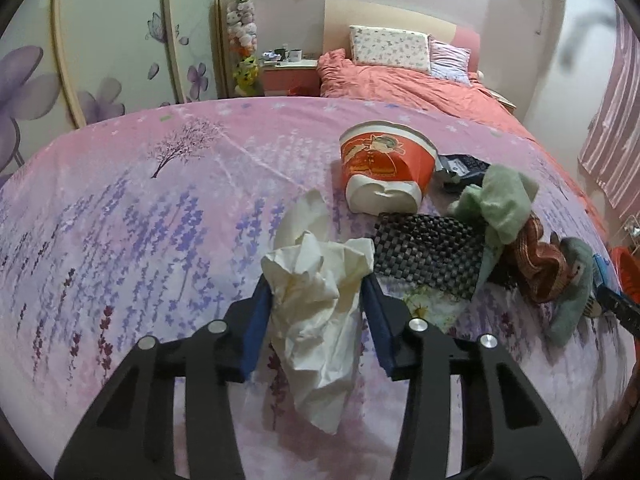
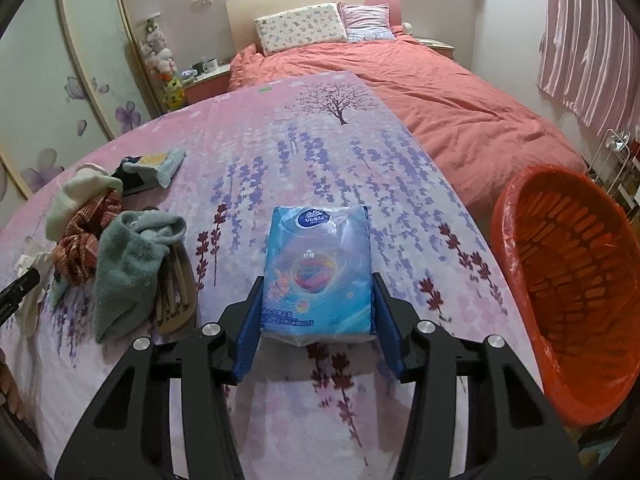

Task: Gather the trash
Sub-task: 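Carry both items to the orange basket and open both tools over it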

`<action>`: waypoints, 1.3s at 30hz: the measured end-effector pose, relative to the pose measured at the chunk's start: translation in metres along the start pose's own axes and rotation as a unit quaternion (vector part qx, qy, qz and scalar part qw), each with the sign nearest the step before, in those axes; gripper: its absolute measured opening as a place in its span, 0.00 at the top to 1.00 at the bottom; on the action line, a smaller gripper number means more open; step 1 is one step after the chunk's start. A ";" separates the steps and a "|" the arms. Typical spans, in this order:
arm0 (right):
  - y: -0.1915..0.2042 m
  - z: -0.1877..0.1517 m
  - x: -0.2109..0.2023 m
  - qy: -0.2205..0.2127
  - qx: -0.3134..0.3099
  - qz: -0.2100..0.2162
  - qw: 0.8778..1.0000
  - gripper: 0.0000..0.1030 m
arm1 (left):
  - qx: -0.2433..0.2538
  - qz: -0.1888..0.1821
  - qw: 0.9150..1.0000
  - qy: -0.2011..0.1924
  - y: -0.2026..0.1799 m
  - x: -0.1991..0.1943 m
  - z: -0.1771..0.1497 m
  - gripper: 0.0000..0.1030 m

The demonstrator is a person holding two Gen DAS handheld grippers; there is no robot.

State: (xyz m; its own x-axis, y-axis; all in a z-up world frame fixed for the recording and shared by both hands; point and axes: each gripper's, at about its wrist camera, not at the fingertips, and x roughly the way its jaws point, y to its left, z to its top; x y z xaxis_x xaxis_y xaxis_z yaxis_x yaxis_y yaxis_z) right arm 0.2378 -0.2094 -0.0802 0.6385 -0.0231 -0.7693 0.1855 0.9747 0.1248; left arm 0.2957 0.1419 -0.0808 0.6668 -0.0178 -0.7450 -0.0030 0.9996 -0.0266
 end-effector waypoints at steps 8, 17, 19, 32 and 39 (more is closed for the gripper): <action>0.002 -0.006 -0.003 0.004 -0.012 -0.009 1.000 0.50 | -0.025 0.010 0.999 0.030 0.011 0.005 -0.010 0.42; -0.011 -0.001 -0.032 -0.019 0.006 0.016 1.000 0.53 | -0.025 -0.005 1.000 -0.003 0.011 -0.024 -0.004 0.61; -0.012 0.001 -0.042 -0.029 0.007 0.018 0.999 0.53 | -0.025 -0.012 1.000 -0.014 0.006 -0.037 -0.002 0.61; -0.042 0.008 -0.117 -0.105 0.013 0.020 0.994 0.52 | 0.029 -0.093 0.992 -0.077 -0.084 -0.122 0.018 0.61; -0.065 0.006 -0.142 -0.134 0.024 0.008 0.991 0.52 | 0.071 -0.151 0.982 -0.084 -0.156 -0.146 0.013 0.61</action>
State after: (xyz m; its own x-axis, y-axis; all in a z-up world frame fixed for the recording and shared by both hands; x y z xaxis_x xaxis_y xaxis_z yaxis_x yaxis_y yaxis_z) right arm 0.1397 -0.2705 0.0244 0.8164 -0.0717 -0.5731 0.2049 0.9637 0.1713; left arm 0.2085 -0.0110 0.0412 0.7351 -0.3220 -0.5967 0.3102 0.9422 -0.1263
